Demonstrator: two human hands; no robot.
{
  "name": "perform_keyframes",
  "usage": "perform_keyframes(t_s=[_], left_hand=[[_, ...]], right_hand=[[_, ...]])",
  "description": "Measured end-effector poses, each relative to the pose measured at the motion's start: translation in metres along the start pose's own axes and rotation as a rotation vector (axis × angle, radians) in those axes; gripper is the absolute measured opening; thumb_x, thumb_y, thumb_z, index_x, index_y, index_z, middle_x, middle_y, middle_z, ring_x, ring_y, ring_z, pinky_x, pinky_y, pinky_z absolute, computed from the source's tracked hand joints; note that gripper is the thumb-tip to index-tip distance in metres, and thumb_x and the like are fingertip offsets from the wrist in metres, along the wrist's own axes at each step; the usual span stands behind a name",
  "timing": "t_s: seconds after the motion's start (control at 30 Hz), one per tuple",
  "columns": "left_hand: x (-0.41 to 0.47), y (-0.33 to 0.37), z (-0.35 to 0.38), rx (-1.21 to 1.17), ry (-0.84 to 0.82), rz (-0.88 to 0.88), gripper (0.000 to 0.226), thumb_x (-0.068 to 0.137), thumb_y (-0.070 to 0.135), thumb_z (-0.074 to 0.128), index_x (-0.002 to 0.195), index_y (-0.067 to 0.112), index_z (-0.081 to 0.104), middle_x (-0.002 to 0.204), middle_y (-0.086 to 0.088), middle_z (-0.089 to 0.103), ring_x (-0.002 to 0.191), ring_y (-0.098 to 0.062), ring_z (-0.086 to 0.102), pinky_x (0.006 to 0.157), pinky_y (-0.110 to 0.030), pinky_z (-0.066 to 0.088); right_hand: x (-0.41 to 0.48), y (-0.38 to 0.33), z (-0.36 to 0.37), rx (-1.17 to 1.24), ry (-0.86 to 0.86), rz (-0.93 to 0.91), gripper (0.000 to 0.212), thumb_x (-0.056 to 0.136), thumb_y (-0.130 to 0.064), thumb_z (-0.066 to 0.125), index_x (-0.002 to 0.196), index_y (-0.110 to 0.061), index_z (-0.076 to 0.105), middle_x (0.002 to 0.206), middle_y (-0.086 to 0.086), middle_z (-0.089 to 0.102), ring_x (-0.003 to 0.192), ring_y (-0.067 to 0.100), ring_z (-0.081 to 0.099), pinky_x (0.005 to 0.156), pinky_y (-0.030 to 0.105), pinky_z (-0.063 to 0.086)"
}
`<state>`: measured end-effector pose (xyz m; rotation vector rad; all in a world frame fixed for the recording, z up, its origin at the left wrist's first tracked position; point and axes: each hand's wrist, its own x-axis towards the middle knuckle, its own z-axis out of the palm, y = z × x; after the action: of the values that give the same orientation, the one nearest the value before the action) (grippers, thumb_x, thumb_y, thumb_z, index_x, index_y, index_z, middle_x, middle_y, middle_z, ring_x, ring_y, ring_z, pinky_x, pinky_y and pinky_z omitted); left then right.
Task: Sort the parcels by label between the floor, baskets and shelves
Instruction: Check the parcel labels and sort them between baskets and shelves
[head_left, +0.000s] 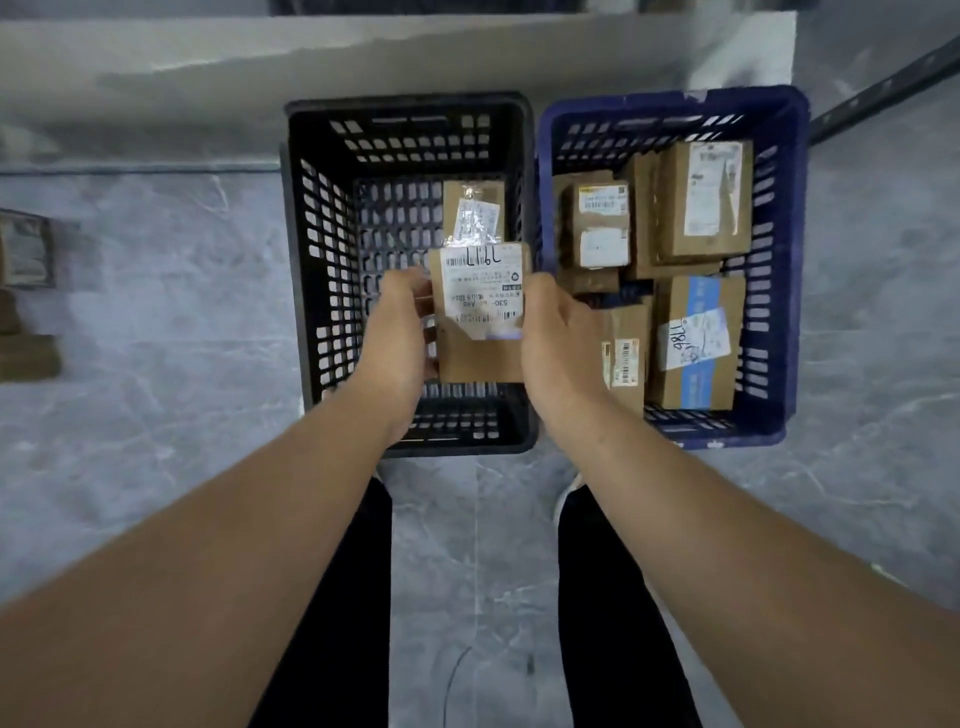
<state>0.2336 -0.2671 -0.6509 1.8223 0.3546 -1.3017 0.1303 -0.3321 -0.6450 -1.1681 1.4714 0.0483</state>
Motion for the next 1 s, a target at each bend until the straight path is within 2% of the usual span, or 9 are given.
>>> perform_keyframes(t_s=[0.13,0.2,0.4,0.53,0.6,0.67,0.77,0.87,1.0], left_hand=[[0.045,-0.036,-0.003,-0.033,-0.017,-0.069,0.048,0.101,0.048,0.032,0.098,0.026,0.074,0.092,0.004,0.078,0.101,-0.023,0.069,0.087,-0.039,0.055],[0.065,-0.050,-0.006,-0.052,-0.007,-0.096,0.049,0.101,0.050,0.031,0.104,0.026,0.074,0.096,0.002,0.079,0.104,-0.024,0.071,0.091,-0.042,0.056],[0.119,-0.085,-0.012,-0.040,0.049,-0.113,0.046,0.102,0.051,0.030,0.101,0.029,0.071,0.080,0.009,0.078,0.091,-0.018,0.072,0.080,-0.037,0.057],[0.157,-0.103,-0.013,-0.020,0.038,-0.147,0.051,0.101,0.054,0.029,0.110,0.026,0.071,0.096,0.003,0.079,0.102,-0.022,0.072,0.087,-0.041,0.057],[0.175,-0.112,-0.011,0.000,0.042,-0.153,0.055,0.101,0.055,0.027,0.110,0.026,0.072,0.093,0.004,0.080,0.101,-0.021,0.072,0.086,-0.040,0.057],[0.194,-0.125,-0.007,0.012,0.020,-0.151,0.061,0.100,0.056,0.024,0.109,0.025,0.075,0.095,0.001,0.080,0.100,-0.022,0.072,0.095,-0.047,0.055],[0.216,-0.143,0.002,0.016,-0.006,-0.166,0.059,0.101,0.054,0.024,0.098,0.026,0.077,0.084,0.004,0.079,0.087,-0.017,0.072,0.091,-0.041,0.056],[0.231,-0.158,0.010,0.025,-0.010,-0.168,0.050,0.101,0.051,0.031,0.093,0.026,0.074,0.080,0.006,0.077,0.094,-0.021,0.070,0.090,-0.039,0.056],[0.240,-0.175,0.015,0.031,-0.042,-0.178,0.048,0.102,0.049,0.033,0.091,0.023,0.071,0.079,0.006,0.076,0.087,-0.017,0.069,0.087,-0.035,0.056]], right_hand=[[0.033,0.034,0.017,-0.021,-0.051,0.057,0.060,0.099,-0.054,0.039,0.118,-0.012,0.077,0.122,0.007,0.077,0.117,0.021,0.068,0.087,0.027,0.050],[0.050,0.051,0.025,-0.022,-0.063,0.077,0.051,0.106,-0.048,0.041,0.119,-0.012,0.075,0.120,0.005,0.077,0.114,0.019,0.068,0.084,0.030,0.048],[0.088,0.088,0.049,-0.057,-0.152,0.104,0.031,0.113,-0.043,0.039,0.121,-0.026,0.063,0.113,-0.011,0.068,0.100,0.001,0.058,0.076,0.021,0.040],[0.116,0.109,0.071,-0.086,-0.156,0.157,0.052,0.112,-0.050,0.037,0.151,-0.020,0.054,0.135,-0.002,0.065,0.112,0.013,0.061,0.086,0.031,0.043],[0.131,0.121,0.083,-0.105,-0.148,0.180,0.055,0.112,-0.051,0.036,0.152,-0.017,0.053,0.143,0.004,0.062,0.116,0.017,0.061,0.090,0.032,0.045],[0.146,0.133,0.093,-0.119,-0.149,0.221,0.062,0.111,-0.055,0.035,0.158,-0.017,0.048,0.152,0.008,0.058,0.131,0.027,0.057,0.104,0.043,0.046],[0.171,0.149,0.105,-0.130,-0.141,0.261,0.059,0.112,-0.058,0.031,0.151,-0.018,0.051,0.141,0.006,0.062,0.119,0.027,0.058,0.090,0.041,0.040],[0.190,0.162,0.114,-0.090,-0.124,0.282,0.060,0.111,-0.062,0.030,0.147,-0.019,0.052,0.139,0.006,0.061,0.121,0.027,0.058,0.092,0.042,0.040],[0.197,0.175,0.126,-0.065,-0.095,0.297,0.089,0.092,-0.075,0.026,0.158,-0.018,0.047,0.154,0.011,0.057,0.140,0.034,0.054,0.116,0.056,0.043]])
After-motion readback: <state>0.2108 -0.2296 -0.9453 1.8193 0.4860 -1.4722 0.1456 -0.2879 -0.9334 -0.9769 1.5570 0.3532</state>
